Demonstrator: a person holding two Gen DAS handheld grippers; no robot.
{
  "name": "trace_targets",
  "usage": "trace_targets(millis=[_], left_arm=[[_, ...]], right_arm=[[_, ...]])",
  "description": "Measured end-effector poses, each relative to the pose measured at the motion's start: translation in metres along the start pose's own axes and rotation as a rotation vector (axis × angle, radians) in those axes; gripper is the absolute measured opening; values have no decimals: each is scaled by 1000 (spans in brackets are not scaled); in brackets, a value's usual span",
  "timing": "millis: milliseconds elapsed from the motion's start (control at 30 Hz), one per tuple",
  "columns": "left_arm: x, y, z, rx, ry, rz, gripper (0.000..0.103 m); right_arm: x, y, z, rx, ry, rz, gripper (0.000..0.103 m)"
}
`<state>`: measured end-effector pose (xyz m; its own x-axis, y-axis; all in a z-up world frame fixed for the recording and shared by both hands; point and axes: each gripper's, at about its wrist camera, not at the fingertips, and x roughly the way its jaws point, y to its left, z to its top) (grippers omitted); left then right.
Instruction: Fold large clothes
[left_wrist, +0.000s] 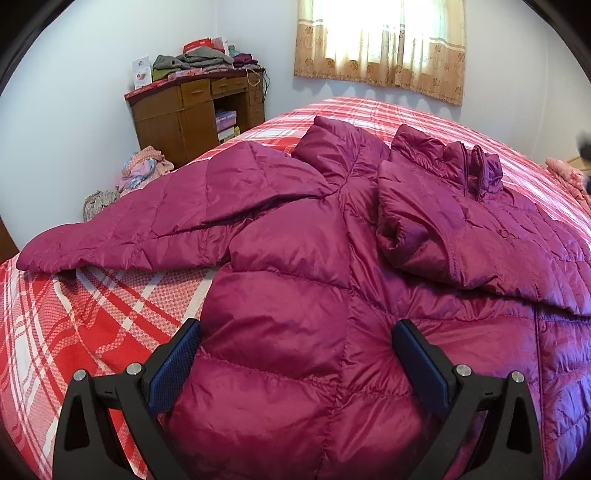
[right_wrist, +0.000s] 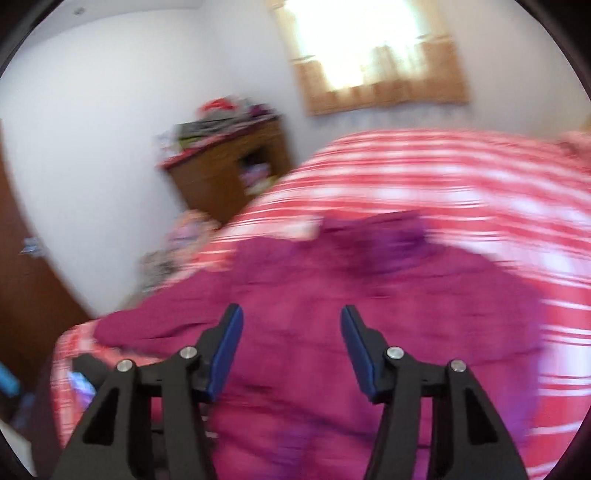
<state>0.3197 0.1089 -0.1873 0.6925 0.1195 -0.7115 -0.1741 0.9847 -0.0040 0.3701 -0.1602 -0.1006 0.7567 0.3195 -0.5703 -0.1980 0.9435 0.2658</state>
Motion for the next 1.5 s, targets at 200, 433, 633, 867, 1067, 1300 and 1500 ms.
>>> trace_targets(millis=[200,433,633,867,1067,1300,1500], left_arm=[[-49,-14,33,31,-144,-7,102],[-12,-54,84,63,-133,101,102],[54,-55,57,46,39,216,102],[63,-57,57,56,50,223,102],[28,-24,64,-84,-17,150,102],[-39,98,82,-317,-174,291,102],[-22,237,78,-638,-86,510,102]], right_arm=[[-21,-76,-29,76,32,-318,52],[-6,-109,-61,160,127,-335,44],[-7,-107,-66,117,124,-343,48],[12,-103,-64,49,139,-347,70],[14,-100,-65,28,147,-350,79],[15,-100,-66,33,145,-345,83],[15,-99,-65,31,145,-352,83]])
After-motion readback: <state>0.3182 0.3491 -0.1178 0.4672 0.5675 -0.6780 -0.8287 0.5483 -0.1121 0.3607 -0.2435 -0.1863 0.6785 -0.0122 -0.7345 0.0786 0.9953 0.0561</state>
